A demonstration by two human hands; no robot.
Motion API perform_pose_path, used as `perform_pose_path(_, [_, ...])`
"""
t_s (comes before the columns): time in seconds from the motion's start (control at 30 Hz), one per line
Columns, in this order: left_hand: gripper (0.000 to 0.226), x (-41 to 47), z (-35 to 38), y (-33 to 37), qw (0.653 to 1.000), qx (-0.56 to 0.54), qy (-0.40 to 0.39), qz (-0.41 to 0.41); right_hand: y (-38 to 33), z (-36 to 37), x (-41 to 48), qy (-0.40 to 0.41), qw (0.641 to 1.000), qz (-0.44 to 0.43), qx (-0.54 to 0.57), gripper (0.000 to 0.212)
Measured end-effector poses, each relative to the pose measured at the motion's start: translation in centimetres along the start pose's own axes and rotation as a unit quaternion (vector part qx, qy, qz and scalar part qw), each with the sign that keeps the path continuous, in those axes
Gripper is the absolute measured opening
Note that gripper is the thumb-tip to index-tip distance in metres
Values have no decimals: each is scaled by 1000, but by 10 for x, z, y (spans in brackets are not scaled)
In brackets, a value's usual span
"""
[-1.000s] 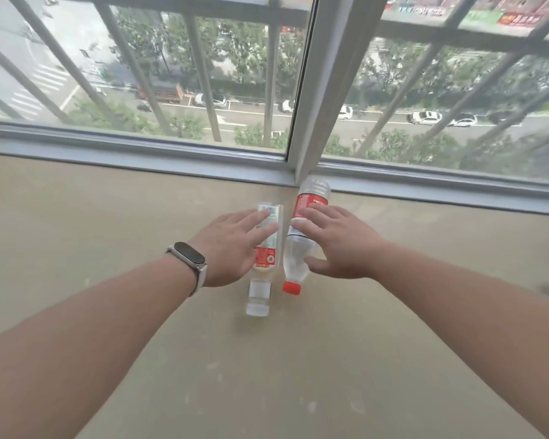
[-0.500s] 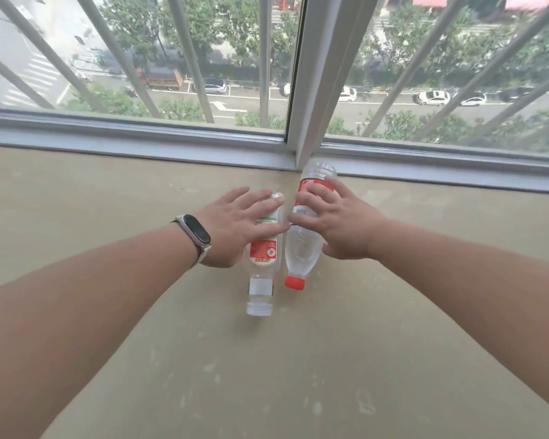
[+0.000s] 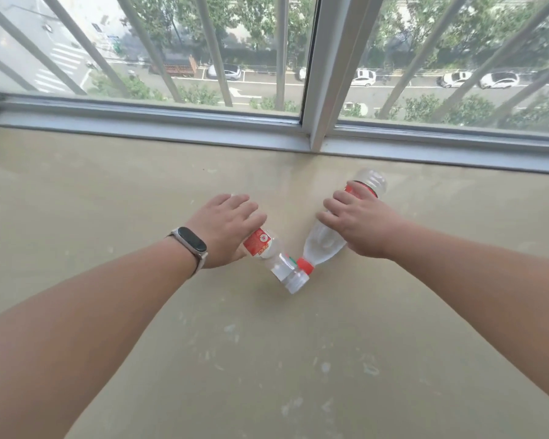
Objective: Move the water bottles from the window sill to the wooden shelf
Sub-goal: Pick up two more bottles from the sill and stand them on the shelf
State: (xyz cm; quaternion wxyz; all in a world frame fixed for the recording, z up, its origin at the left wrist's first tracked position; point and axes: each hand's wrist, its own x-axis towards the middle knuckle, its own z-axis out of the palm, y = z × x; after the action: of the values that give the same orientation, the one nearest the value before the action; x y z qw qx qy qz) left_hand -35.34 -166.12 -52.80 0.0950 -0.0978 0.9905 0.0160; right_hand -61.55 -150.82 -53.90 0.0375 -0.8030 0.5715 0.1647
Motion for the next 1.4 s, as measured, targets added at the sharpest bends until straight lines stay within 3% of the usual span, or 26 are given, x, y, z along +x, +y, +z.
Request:
perform_pose_path(0.17, [73,-32,-21,13,990,-85,16,-114,-17,-12,-30,-54,993,81,63,56])
perform_pose_path(0.33, [77,-57,-54,32,959,-179,50,-212,-38,-40,-69,-71,958,187,205,67])
perform_pose_path(0.47, [76,-70,-88,62,923,-259,86,-271,-58,-71,-96,-35,911,262,317,68])
perform_pose_path(0.6, [71,-79,-127,93,883,-330,119,-310,-78,-111,-120,14,842,332,425,66])
perform_pose_path(0.7, [65,-84,-155,109,861,-373,150,-312,-92,-138,-138,44,823,354,443,64])
perform_pose_path(1.03, [57,-129,-258,167,840,-405,226,-281,-133,-229,-217,147,763,375,506,57])
perform_pose_path(1.2, [45,-160,-302,210,812,-439,270,-273,-162,-273,-269,183,733,366,543,49])
perform_pose_path(1.4, [34,-180,-348,271,779,-481,300,-267,-184,-307,-329,268,662,350,606,49])
